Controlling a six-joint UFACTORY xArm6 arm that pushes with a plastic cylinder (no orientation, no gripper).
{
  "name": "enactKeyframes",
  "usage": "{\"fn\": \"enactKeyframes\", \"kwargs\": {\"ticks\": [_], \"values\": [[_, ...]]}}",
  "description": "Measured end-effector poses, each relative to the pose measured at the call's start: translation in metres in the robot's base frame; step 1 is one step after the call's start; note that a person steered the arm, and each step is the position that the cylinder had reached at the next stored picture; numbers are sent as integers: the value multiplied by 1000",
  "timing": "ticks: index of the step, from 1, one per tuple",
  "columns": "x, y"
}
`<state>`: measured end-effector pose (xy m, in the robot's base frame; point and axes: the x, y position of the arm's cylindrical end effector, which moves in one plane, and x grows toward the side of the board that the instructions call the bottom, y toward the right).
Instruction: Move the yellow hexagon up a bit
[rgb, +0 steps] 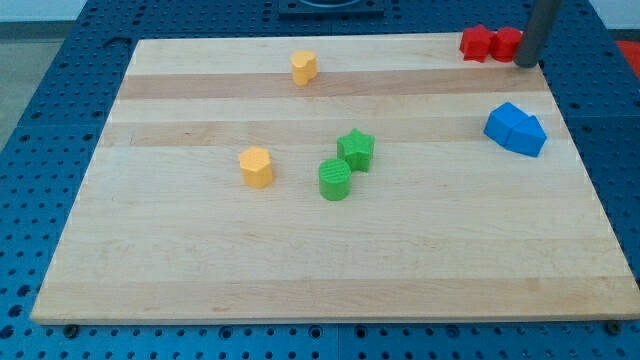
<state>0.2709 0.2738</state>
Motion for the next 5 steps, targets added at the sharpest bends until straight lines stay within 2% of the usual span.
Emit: {"fn": "enactKeyframes", "kwargs": {"ticks": [2,3,4,5], "values": [[52,-130],[83,-215],[88,-334],[113,-420]]}}
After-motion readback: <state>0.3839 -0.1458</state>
